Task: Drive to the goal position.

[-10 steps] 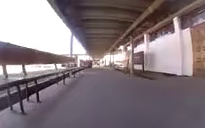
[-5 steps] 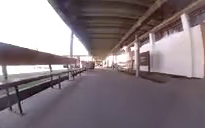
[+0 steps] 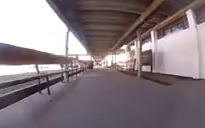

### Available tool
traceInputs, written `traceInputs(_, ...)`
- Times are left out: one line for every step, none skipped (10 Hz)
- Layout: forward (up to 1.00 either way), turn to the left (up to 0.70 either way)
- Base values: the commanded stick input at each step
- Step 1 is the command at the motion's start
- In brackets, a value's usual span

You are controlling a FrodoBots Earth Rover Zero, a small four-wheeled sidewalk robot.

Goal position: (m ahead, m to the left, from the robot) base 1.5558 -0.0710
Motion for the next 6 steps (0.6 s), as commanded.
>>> traceInputs(1.0,0.01)
traceInputs(1.0,0.01)
traceInputs(1.0,0.01)
traceInputs(1.0,0.01)
traceInputs(1.0,0.01)
traceInputs(1.0,0.01)
